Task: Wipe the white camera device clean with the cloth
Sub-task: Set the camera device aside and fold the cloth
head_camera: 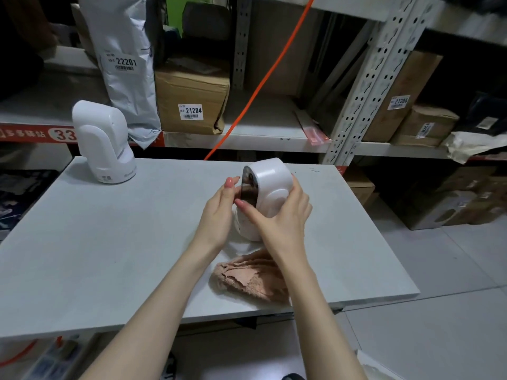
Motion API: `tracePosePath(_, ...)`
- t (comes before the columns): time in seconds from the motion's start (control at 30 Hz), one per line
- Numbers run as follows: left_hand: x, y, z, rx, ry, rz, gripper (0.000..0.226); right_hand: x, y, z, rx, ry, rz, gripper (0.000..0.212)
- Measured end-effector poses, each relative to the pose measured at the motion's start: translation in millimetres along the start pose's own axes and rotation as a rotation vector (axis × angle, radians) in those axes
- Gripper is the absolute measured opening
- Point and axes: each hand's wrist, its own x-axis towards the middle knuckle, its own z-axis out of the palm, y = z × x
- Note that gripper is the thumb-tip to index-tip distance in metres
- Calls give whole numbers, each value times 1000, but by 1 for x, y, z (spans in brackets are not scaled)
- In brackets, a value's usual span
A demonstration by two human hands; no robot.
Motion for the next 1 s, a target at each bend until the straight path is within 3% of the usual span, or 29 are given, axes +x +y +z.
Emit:
tracePosePath(0.1, -5, 0, 1, 48, 86, 37, 43, 2, 4, -4, 206, -60, 48, 100)
tracePosePath(0.23, -21, 2, 0, 190, 207, 132, 21, 9, 13, -29, 522, -321, 152, 78)
tracePosePath(0.37, -18, 3, -2, 194, 147, 129, 27, 15, 21, -39, 606, -434, 138, 67)
tracePosePath(0.53, -18, 7, 9, 44, -156, 83, 59, 9, 13, -36, 685, -413, 154, 58)
tracePosePath(0.7, -17, 4, 13, 44, -91, 61, 64, 1, 5, -30, 753, -365, 270, 62)
tracePosePath(0.9, -17, 2, 20, 57, -23, 3, 78, -4, 0, -27, 706, -303, 369, 83)
tracePosePath(1.0, -18, 1, 22, 85, -12, -15, 79, -8, -3, -29, 735, -268, 428, 78)
